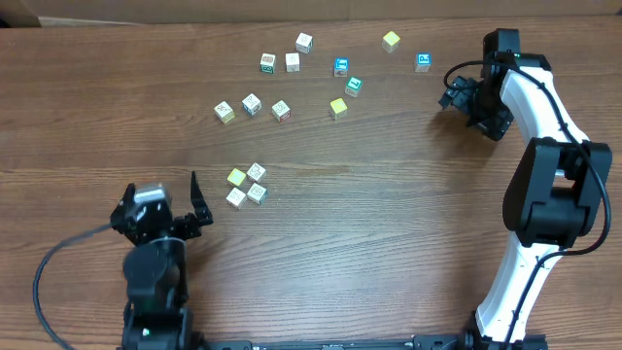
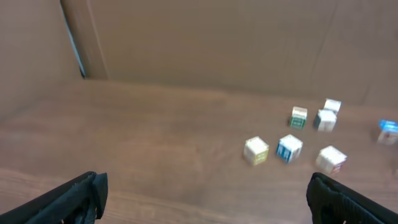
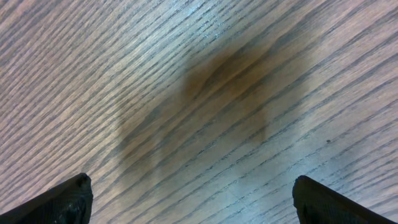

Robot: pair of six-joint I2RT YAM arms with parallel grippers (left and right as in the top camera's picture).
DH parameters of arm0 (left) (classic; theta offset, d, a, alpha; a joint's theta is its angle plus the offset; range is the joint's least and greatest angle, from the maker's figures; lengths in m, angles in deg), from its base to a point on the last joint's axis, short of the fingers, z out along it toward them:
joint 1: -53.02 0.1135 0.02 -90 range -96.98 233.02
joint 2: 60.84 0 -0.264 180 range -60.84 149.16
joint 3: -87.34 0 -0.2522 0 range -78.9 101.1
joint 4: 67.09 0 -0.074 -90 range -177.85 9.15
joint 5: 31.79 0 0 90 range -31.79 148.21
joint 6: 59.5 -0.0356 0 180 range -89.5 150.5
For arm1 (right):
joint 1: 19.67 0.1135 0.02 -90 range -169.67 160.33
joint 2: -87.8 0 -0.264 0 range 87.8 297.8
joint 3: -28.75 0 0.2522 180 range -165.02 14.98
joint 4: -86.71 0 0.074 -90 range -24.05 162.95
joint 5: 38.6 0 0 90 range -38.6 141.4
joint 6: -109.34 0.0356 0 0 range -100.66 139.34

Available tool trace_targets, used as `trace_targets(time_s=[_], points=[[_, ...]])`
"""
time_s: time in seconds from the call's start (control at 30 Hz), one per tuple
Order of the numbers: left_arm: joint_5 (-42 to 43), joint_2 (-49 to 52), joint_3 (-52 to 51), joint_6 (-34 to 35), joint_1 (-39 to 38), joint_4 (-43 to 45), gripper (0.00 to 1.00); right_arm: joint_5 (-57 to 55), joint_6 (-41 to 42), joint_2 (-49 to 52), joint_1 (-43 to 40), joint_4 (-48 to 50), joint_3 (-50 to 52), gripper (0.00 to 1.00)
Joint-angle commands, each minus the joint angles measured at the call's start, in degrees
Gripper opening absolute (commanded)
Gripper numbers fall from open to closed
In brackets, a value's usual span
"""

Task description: Form a circle

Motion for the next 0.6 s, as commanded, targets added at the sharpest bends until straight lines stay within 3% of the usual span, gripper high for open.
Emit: trace_targets(time_s=[0.0, 0.3, 0.57], points=[[-0.6, -4.5, -3.0, -0.6, 0.0, 1.4, 1.0, 0.1, 0.0, -0.7, 0.0, 0.2, -1.1, 1.0], [-1.0, -16.3, -10.2, 4.0, 0.0, 1.3, 1.0, 0.1, 0.0, -0.7, 0.0, 0.2, -1.1, 1.0], [-2.9, -26.3, -10.2, 4.3, 0.0, -11.6, 1.0, 0.1, 0.0, -0.7, 0.0, 0.2, -1.1, 1.0]])
